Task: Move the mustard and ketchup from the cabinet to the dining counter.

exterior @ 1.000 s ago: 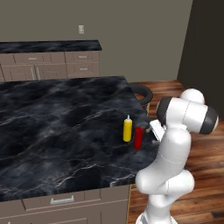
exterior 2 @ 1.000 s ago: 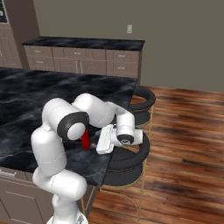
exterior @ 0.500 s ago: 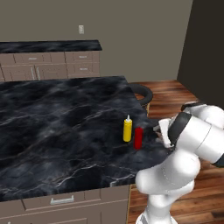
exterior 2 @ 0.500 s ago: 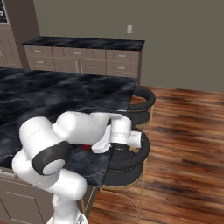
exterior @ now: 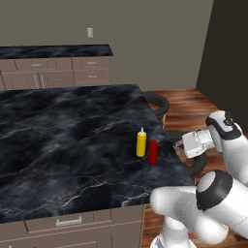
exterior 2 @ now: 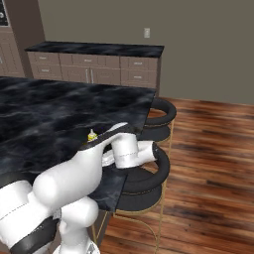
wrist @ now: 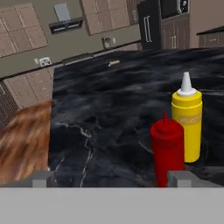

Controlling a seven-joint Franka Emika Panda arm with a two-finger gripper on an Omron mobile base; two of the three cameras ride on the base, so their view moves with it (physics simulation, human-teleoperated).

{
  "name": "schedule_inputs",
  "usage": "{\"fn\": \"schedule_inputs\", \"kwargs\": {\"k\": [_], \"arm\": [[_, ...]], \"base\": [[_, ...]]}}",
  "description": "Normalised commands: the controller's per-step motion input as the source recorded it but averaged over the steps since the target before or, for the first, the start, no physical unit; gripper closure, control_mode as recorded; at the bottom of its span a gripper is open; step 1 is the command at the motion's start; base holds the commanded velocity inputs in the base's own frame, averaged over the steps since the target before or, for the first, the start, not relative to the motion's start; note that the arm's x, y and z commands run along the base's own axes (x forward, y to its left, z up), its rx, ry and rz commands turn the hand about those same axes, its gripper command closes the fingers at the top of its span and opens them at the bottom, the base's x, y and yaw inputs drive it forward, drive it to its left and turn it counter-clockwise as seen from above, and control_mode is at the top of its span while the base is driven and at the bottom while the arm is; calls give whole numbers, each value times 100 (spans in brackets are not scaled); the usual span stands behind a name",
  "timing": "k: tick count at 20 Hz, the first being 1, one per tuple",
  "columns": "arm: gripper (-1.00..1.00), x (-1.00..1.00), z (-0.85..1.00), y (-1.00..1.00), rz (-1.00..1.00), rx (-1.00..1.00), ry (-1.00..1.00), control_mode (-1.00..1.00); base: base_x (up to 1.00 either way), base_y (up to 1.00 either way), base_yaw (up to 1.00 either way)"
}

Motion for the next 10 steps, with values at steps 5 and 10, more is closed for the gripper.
{"fn": "schedule_inputs", "kwargs": {"k": [5, 10], "arm": [[-100, -48, 44, 0, -10, -2, 26, -100], [-100, -51, 37, 0, -13, -11, 17, -100]], "base": [[0, 0, 0], [0, 0, 0]]}}
